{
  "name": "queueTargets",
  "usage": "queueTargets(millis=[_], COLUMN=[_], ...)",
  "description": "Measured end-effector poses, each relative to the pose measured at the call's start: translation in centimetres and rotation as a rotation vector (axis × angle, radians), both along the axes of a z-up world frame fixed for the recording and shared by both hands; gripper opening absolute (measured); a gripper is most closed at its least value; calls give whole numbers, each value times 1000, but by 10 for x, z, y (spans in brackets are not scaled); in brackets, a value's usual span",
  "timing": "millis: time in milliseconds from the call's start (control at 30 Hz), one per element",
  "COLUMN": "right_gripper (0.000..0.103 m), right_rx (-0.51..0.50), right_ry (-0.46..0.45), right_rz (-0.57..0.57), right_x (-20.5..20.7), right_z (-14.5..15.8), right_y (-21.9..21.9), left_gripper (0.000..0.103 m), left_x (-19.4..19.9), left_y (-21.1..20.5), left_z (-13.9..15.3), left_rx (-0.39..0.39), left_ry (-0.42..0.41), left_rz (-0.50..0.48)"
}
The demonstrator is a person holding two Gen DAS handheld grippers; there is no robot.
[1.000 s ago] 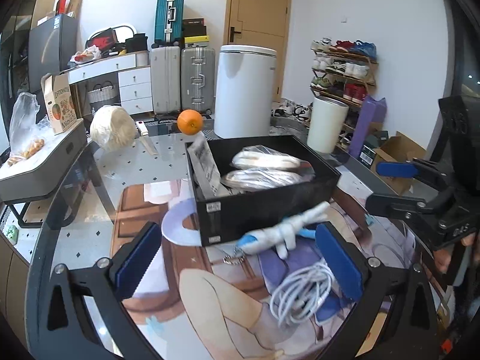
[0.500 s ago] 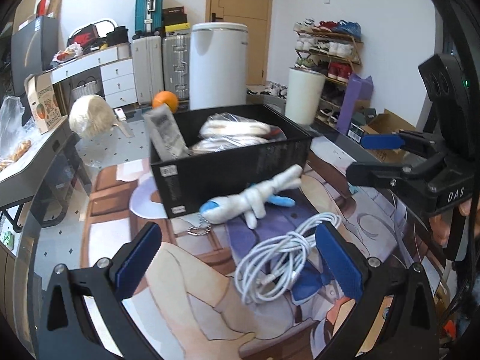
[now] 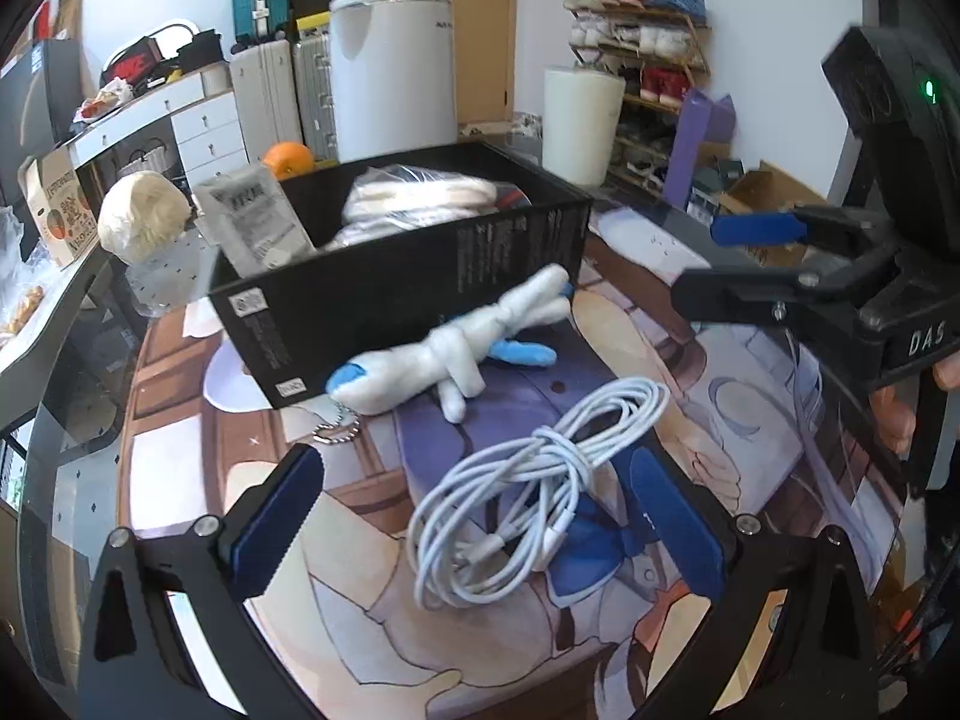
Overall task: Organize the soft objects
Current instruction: 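Reach the left tool to the coiled white cable and grasp it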
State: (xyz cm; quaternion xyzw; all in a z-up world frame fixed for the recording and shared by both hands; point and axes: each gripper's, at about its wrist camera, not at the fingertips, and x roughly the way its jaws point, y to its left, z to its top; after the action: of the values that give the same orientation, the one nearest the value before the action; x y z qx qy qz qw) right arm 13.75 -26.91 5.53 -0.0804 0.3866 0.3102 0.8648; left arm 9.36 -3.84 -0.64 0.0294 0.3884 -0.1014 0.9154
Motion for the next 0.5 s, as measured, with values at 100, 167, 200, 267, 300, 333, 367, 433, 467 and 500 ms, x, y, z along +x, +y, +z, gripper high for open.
queueTargets(millis=[100, 167, 200, 267, 300, 333, 367, 433, 467, 500], right_gripper=[102, 102, 102, 102, 102, 102, 102, 102, 102, 102], right_rx=[2, 1, 2, 1, 2, 2, 1, -1, 0, 1], right_ry=[-1, -1, 0, 3, 5, 7, 8, 9, 10, 11], right_rz=[5, 4, 3, 1, 0, 0, 0, 2, 3, 3], right_x=[-1, -1, -1, 0, 0, 0, 0, 0, 0, 1], right_z=[0, 0, 0, -2, -2, -2, -3, -4, -4, -4], right_y=[1, 0, 0, 0, 0, 1, 1, 2, 2, 1], left_gripper=[102, 102, 102, 95, 86, 82, 73, 60, 54, 49], left_x=[5, 7, 7, 10, 12, 13, 15, 18, 18, 18], left_y=[-9, -15, -17, -22, -23, -24, -25, -24, -24, -23], left_z=[-5, -8, -8, -10, -11, -12, -12, -13, -13, -12], left_rx=[43, 56, 58, 67, 70, 70, 66, 57, 47, 36], left_ry=[32, 48, 52, 67, 77, 82, 91, 108, 107, 105], left_rz=[-18, -44, -54, -74, -79, -83, -88, -87, -90, -94])
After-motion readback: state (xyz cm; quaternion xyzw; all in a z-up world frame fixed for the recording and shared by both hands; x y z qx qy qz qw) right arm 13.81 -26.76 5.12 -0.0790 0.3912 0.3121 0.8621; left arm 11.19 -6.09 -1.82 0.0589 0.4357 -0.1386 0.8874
